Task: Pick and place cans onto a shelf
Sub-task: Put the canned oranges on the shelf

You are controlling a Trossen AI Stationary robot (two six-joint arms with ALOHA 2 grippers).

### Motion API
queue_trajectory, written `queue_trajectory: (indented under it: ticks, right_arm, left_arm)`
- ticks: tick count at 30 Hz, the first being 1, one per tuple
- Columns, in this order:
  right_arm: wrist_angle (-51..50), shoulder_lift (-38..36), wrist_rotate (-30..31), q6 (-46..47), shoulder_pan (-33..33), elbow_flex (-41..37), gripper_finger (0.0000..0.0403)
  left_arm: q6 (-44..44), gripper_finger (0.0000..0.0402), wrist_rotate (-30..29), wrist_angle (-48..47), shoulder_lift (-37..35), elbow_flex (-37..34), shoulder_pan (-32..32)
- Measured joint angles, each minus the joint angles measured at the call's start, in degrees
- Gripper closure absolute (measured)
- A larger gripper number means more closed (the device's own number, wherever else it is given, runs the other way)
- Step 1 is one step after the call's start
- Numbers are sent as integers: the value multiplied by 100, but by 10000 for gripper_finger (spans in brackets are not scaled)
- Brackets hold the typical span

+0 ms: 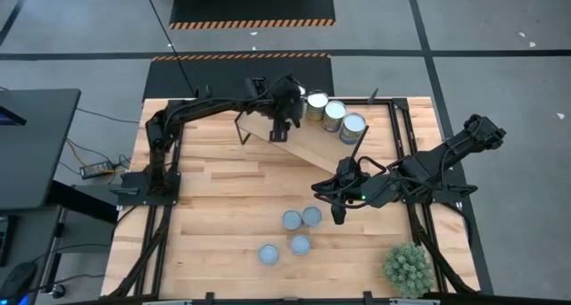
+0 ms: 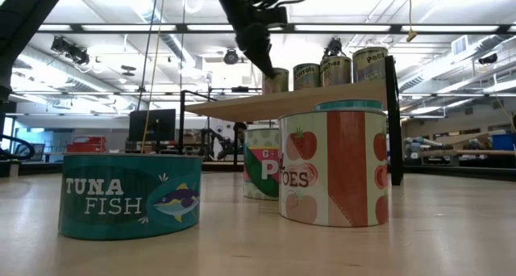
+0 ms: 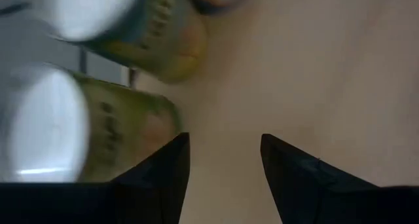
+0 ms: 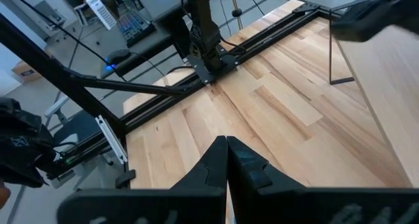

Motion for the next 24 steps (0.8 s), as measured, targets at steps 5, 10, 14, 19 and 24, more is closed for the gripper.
queue_trajectory:
  ticks: [5,10,14,19,24]
  right_arm:
    - [2,0,48,-81,-2,0,394]
    - [26,0,108,-151,-2,0,394]
    - [31,0,108,-151,-2,0,394]
    - [32,0,108,-151,-2,0,394]
    - [31,0,130,-129,-2,0,394]
  left_arm:
    - [-56,209,-206,-475,0,-5,213]
    - [-122,209,-600,-617,-67,-5,491]
    - [-126,209,-114,-551,-133,0,836]
    - [-130,210,366,-258,-129,-2,1239]
    - [-136,210,491,401,-127,-2,1348]
